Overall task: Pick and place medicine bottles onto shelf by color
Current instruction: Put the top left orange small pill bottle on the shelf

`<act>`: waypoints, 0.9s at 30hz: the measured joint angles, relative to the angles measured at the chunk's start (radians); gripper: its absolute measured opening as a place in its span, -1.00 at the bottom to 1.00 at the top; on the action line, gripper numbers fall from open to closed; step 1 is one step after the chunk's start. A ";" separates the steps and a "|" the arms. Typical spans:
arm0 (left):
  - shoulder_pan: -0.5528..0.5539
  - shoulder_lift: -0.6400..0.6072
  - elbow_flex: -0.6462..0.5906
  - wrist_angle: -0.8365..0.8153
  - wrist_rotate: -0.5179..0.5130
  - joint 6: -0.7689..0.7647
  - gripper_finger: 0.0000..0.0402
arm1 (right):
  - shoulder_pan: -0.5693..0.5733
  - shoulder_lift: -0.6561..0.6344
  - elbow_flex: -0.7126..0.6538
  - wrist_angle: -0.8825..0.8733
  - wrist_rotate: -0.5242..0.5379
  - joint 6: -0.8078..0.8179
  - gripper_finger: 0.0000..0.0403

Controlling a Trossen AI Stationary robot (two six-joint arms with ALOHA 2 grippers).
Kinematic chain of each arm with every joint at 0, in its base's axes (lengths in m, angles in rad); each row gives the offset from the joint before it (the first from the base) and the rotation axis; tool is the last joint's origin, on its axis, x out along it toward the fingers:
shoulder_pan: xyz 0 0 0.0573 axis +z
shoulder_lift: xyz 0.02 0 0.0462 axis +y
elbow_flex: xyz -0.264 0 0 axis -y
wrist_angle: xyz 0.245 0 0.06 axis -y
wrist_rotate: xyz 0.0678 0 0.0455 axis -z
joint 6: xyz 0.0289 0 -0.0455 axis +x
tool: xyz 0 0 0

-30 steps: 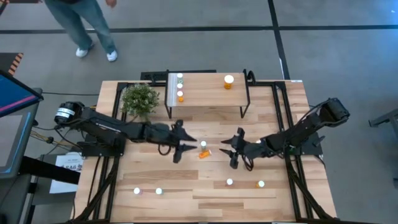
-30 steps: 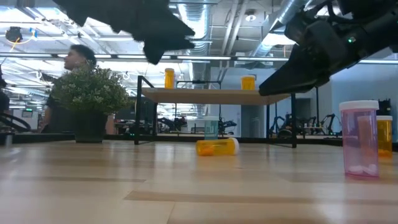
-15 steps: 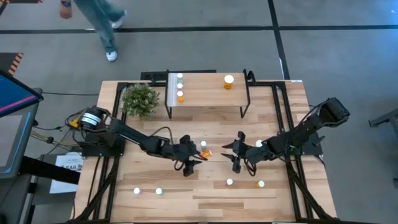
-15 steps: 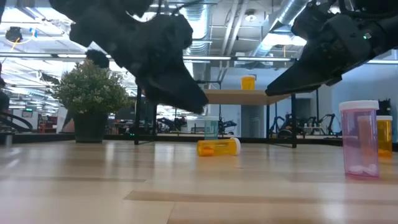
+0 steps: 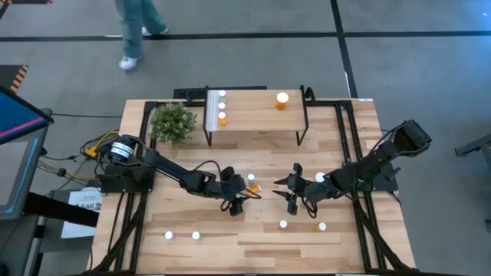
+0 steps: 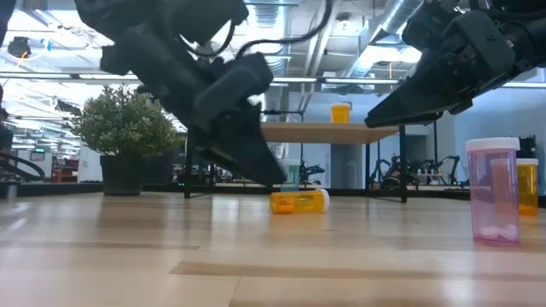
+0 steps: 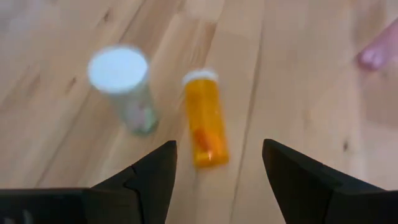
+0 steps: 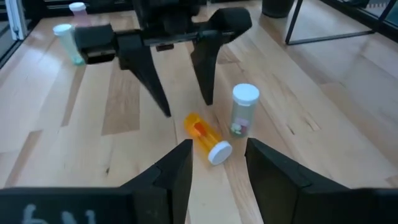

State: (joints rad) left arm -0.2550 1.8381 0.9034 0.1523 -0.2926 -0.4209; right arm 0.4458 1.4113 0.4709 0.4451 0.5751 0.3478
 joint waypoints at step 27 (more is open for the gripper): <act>0.002 0.110 0.031 0.048 -0.053 -0.009 -0.22 | 0.006 0.000 0.000 0.005 0.000 0.004 -0.18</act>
State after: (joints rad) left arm -0.2531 1.9480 0.9348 0.2005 -0.3458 -0.4301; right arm 0.4514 1.4113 0.4709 0.4500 0.5747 0.3523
